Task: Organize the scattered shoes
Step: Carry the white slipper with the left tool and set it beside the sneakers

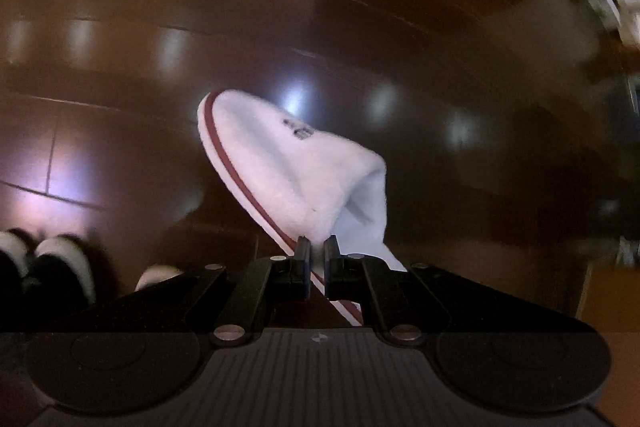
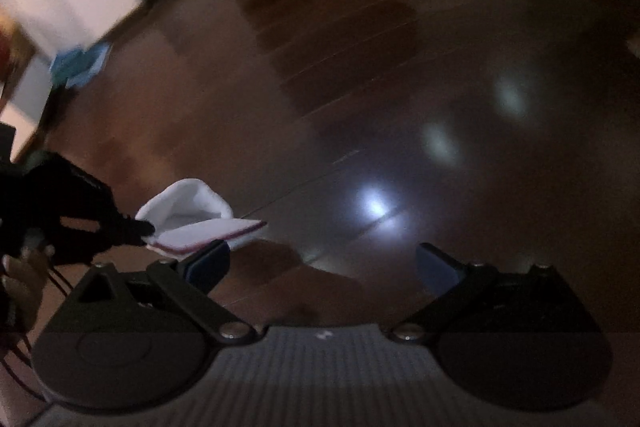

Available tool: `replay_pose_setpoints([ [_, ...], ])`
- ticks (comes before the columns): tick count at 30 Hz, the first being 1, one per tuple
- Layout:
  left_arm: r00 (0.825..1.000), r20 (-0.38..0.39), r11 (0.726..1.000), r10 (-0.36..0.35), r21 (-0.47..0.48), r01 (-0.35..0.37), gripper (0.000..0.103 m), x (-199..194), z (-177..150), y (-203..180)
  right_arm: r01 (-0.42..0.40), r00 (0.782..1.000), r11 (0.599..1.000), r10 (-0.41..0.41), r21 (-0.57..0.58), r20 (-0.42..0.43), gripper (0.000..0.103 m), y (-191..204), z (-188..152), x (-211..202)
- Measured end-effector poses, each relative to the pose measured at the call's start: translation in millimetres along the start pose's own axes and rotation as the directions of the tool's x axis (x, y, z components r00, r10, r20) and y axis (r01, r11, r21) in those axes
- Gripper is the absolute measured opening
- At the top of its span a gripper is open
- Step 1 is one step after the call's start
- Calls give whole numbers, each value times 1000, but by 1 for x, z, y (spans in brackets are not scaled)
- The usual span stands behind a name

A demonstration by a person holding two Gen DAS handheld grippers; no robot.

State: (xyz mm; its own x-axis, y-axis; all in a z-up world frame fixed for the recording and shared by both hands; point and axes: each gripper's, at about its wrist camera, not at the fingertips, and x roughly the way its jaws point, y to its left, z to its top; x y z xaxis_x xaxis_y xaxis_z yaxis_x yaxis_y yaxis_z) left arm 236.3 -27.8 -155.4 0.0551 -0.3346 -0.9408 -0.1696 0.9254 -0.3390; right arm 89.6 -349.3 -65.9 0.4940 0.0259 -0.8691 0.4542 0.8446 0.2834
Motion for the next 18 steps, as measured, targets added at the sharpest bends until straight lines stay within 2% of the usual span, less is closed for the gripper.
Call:
replay_pose_setpoints([
  [3,1000,-7,998,-3,57,3,8,-19,-28,-14,28,999,999,-29,45,14,100,-13,-12,-16],
  [5,1000,-7,996,-13,91,14,8,-16,-45,-30,18,1000,998,-19,66,13,100,-26,-17,-19],
  [7,1000,-5,993,-18,117,19,8,3,-58,-57,6,1000,997,-7,81,10,100,-46,-22,-21],
  [9,1000,-11,992,-22,124,24,7,19,-79,-74,9,1000,998,-8,64,-9,100,-82,-30,-23],
  [13,998,-65,991,-16,135,24,8,62,-137,-108,60,997,994,-56,88,-50,100,-139,-42,-29],
  [15,995,-98,989,-3,144,18,8,83,-163,-127,93,993,985,-82,142,-83,100,-188,-49,-31],
  [18,989,-144,981,13,192,15,8,116,-210,-163,143,988,972,-128,189,-92,100,-238,-56,-34],
])
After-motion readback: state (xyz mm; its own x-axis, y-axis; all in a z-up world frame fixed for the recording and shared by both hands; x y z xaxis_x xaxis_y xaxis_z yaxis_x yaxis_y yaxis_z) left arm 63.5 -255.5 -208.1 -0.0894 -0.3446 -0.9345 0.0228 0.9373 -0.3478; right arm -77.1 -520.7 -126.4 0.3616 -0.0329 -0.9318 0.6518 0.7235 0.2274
